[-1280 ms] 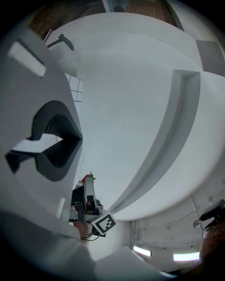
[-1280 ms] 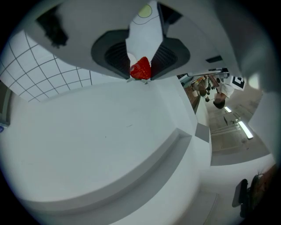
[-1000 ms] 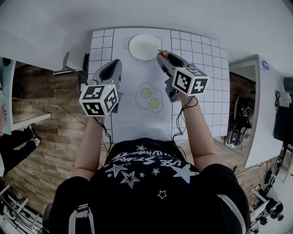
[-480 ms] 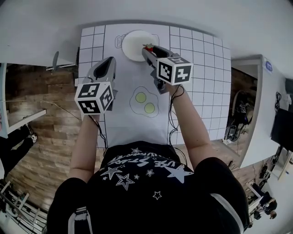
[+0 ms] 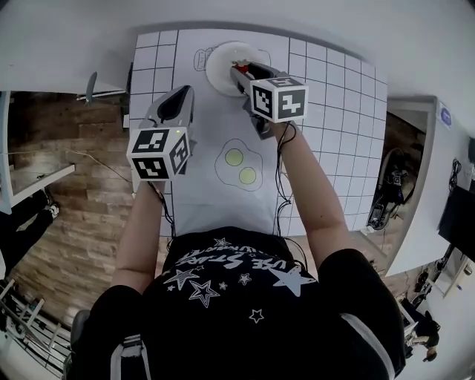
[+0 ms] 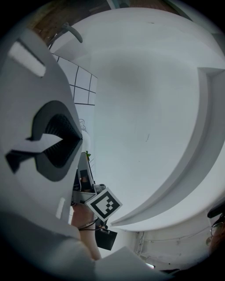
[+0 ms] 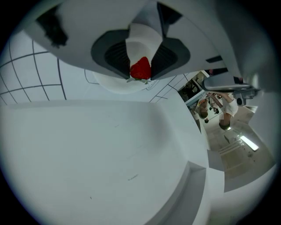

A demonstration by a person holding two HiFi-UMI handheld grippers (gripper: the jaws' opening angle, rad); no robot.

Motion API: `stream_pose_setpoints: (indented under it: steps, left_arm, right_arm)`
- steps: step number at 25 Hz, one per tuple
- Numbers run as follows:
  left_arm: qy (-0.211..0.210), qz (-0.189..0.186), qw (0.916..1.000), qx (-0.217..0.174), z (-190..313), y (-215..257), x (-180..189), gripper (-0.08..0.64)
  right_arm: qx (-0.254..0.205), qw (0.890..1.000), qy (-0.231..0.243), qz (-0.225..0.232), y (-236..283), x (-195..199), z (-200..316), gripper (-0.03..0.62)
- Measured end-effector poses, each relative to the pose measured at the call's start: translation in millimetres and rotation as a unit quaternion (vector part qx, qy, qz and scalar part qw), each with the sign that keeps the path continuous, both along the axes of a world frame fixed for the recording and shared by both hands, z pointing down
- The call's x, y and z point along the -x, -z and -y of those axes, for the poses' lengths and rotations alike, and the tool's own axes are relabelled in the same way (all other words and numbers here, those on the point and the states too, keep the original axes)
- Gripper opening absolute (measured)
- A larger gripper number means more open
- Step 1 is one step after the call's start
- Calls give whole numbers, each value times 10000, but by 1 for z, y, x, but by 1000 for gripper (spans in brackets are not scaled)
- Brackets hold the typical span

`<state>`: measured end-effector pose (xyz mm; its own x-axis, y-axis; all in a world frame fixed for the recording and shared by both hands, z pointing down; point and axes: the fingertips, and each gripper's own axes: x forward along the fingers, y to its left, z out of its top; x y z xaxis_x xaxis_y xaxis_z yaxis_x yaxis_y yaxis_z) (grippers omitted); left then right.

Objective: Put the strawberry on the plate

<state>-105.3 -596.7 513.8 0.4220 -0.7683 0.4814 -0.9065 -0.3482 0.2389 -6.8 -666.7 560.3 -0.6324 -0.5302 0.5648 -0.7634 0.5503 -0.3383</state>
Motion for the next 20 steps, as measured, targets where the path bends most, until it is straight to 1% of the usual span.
stream_pose_setpoints:
  steps: [5,11,16,20]
  left_arm:
    - [82,-50,9999,80,-3,-2,5,9]
    - [93,-63,9999,117,-7,-3,6,9]
    - [54,-64,9999,85,-15,2,4,9]
    - [83,-56,9999,10,-19,10,6,9]
  right_arm:
    - [-79,9999,-88,-97,-2,0,3,158]
    - [-23,10000,-25,-9,-1,3,1,158]
    - [-57,10000,-63,-37,4,0,-4,158]
    - [-152,9998,-121,42,16,-4,-9,158]
